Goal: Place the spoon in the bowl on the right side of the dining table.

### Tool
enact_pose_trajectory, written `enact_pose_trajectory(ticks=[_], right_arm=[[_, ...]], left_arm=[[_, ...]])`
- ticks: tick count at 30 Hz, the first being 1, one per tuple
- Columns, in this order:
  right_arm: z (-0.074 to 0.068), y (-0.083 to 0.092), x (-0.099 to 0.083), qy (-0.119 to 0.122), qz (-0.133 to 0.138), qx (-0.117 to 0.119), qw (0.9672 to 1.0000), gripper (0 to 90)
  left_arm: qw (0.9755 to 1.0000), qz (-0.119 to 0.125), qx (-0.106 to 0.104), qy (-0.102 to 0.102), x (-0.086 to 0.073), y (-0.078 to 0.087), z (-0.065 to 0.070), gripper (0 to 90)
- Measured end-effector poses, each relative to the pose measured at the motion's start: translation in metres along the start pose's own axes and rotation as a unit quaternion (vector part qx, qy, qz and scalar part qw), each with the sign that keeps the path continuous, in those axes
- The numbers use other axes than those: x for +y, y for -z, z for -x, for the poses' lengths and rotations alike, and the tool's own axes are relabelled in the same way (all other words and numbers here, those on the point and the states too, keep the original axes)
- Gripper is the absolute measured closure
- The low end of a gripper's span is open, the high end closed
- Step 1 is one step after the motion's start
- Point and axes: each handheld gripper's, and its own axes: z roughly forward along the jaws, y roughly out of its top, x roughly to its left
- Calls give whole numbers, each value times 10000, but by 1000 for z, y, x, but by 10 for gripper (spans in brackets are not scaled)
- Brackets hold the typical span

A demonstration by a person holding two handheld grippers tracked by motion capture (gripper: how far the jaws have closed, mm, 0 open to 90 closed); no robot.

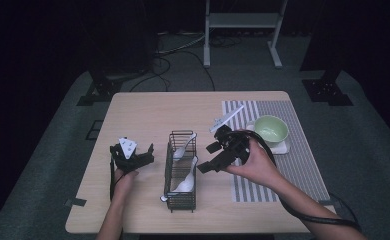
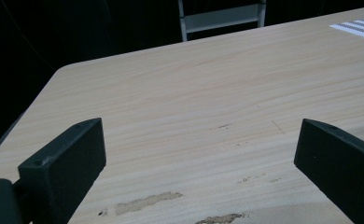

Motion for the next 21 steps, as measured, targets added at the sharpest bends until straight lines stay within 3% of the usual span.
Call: enact_pose_trajectory(ticks=[19, 21], right_arm=[[7, -16, 8, -139, -75, 121, 9998, 253], [7, -19, 10, -149, -148, 159, 9997, 346]], left_arm=[[10000, -1, -15, -11, 0, 0, 0, 11], [10000, -2, -15, -12, 0, 0, 0, 11]])
